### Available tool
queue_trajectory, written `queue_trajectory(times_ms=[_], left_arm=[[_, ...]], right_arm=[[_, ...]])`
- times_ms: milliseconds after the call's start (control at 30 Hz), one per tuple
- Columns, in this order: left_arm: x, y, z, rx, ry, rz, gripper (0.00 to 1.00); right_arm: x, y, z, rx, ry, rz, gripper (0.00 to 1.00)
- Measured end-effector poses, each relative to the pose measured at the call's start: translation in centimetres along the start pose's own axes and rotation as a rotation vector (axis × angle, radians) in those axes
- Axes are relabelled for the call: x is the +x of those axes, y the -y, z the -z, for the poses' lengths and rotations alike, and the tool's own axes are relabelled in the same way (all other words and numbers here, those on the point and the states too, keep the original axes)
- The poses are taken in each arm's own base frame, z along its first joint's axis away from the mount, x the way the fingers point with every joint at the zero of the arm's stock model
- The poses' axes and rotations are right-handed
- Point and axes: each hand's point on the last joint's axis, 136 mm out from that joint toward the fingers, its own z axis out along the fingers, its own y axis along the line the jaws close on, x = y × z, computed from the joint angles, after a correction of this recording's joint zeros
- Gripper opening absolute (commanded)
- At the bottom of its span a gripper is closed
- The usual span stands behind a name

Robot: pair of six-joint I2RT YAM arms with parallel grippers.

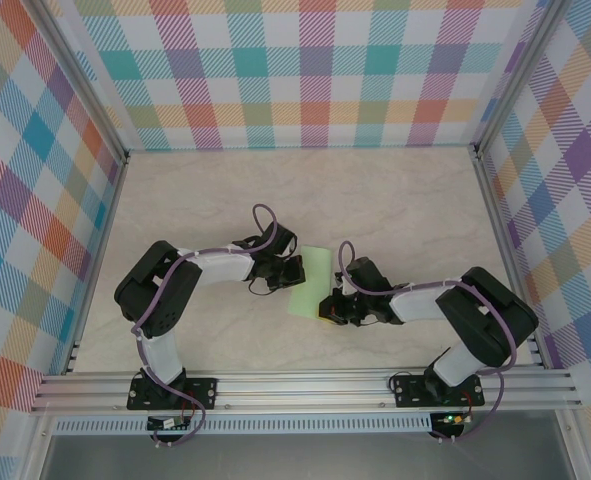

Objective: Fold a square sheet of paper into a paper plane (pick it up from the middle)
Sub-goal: Fold the square sheet of paper in half at the center of the table.

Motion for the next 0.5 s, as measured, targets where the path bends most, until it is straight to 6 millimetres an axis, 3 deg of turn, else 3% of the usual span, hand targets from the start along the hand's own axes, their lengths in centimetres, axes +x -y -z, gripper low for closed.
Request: queue_trajectory(times_ms=[500], left_arm=[[0.02, 0.0, -0.01, -0.001, 0.0, -0.001, 0.0]], right_arm=[[0.1, 0.25, 0.01, 0.001, 0.003, 0.0, 0.05]])
